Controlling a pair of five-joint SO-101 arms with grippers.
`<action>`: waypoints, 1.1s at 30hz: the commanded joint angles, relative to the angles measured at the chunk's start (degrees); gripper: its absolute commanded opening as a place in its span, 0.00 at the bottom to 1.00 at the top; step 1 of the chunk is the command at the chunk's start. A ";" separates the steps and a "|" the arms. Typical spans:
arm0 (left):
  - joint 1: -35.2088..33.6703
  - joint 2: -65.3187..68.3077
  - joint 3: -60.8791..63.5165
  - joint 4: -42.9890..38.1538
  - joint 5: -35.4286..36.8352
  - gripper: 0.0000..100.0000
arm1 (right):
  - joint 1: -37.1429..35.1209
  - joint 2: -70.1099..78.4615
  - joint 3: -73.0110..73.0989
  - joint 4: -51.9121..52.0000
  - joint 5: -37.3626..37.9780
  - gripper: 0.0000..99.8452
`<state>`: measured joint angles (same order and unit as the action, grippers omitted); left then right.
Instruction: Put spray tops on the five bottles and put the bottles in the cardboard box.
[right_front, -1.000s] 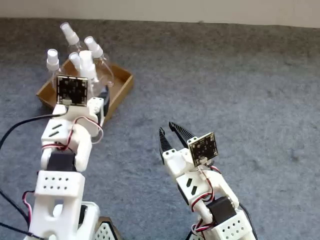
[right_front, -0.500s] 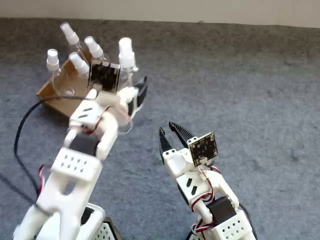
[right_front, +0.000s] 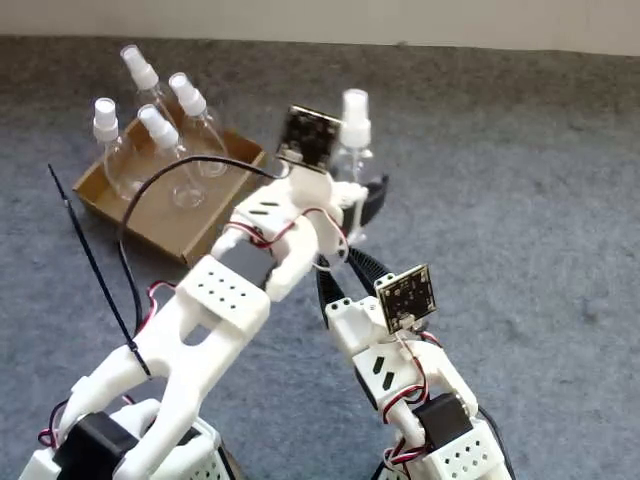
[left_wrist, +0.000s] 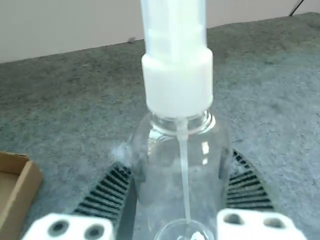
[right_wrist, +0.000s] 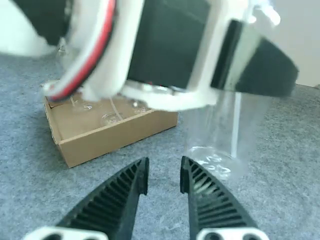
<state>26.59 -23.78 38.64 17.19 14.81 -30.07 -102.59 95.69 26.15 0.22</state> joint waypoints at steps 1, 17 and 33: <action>2.77 -0.31 -3.56 -1.58 1.05 0.04 | 0.66 -0.66 5.58 0.31 0.62 0.11; 6.55 -10.33 -3.47 14.15 1.14 0.04 | 0.75 -0.66 5.58 0.31 0.62 0.10; 6.29 -20.53 -3.47 29.80 1.14 0.04 | 0.75 -0.40 5.58 0.31 0.62 0.10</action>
<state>32.13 -39.69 37.41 42.86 15.08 -30.51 -103.38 95.78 26.15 0.48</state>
